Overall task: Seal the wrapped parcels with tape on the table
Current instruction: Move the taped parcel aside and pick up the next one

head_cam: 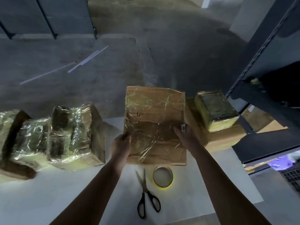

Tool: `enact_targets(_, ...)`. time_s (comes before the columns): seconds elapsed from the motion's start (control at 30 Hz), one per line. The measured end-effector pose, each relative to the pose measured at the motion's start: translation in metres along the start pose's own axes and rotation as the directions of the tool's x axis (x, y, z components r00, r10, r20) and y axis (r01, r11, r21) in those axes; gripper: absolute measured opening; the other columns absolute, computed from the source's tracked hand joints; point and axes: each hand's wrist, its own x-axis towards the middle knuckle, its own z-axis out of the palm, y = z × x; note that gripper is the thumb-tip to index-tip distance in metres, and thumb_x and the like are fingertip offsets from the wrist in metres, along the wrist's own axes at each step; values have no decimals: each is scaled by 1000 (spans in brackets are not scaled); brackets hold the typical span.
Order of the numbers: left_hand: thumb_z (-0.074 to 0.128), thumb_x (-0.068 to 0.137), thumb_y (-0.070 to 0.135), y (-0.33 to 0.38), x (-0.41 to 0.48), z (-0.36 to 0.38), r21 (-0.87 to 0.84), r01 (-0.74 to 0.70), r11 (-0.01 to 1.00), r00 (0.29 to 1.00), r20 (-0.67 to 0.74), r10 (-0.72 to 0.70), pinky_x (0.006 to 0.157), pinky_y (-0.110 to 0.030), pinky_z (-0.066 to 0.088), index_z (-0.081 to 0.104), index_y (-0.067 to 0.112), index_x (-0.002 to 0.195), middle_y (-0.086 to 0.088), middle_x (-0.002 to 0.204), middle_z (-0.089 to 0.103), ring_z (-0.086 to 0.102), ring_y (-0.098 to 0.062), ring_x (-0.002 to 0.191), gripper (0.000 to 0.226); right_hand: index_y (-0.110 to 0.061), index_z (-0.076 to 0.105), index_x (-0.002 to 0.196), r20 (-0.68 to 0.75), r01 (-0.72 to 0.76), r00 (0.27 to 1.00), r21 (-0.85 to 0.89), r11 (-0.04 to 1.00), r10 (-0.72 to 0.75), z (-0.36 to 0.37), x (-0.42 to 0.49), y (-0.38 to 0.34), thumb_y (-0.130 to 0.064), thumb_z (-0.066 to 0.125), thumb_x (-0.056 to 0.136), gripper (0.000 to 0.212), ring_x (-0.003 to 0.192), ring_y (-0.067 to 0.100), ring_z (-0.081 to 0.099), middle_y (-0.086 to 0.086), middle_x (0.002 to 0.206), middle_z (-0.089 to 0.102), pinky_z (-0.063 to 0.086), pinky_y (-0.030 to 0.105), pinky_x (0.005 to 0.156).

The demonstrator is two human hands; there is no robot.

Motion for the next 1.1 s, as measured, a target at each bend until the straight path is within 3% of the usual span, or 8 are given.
enact_targets(0.1,52,97,20,14,8,13,56,-4,998,1000,0,4,52,-26,35,66,6,95,-1,69,55,50,-13,62,20,-6,59,110,-104,13,994,-131,991,-27,-2,-2,21,-36,64,89,37,93,30,62,13,99,64,48,34,77)
enact_targets(0.27,53,98,23,21,23,44,26,128,991,985,110,-130,78,-37,51,63,-1,113,-7,88,59,58,-27,88,31,-6,37,139,-161,-20,986,-327,945,-35,-7,12,25,-34,57,94,57,113,33,57,17,126,57,42,29,81)
enact_targets(0.43,48,100,29,17,27,62,32,209,977,966,149,-211,86,-41,54,58,-1,118,-13,102,60,61,-32,97,37,-18,22,151,-28,47,997,-533,845,-73,-10,30,34,-43,58,90,75,126,34,45,17,140,42,44,45,100)
enact_targets(0.6,41,101,22,-2,26,61,70,228,971,964,121,-235,95,-44,51,56,0,123,-15,119,59,58,-32,108,34,-23,31,147,91,122,993,-685,718,-81,6,28,50,-44,50,95,59,135,36,37,17,154,19,39,45,105)
enact_targets(0.77,40,98,19,3,19,51,93,166,982,973,149,-179,92,-42,53,51,9,134,-12,130,57,60,-30,109,39,-22,32,147,85,210,971,-757,619,-225,16,21,41,-37,49,96,55,145,36,17,19,157,14,31,47,113)
enact_targets(0.87,42,96,13,14,3,37,126,76,989,985,145,-94,91,-38,53,46,12,140,-8,141,49,57,-27,115,43,-22,28,148,137,283,955,-686,670,-264,30,11,18,-35,44,98,55,139,33,30,16,155,22,35,42,108)
enact_targets(0.97,43,95,10,19,-9,15,81,20,997,995,100,-28,65,-20,50,43,14,143,-5,145,44,57,-16,101,48,-23,36,142,221,385,923,-553,739,-315,52,-2,-8,-35,41,99,45,129,30,44,13,146,38,45,41,100)
enact_targets(1.1,46,92,6,17,-16,-27,-1,-38,999,999,27,38,55,-23,41,51,12,135,-21,132,55,63,-31,88,44,-13,45,139,320,452,885,-419,787,-338,88,-18,-38,-31,47,98,45,126,31,48,16,138,49,41,43,104)
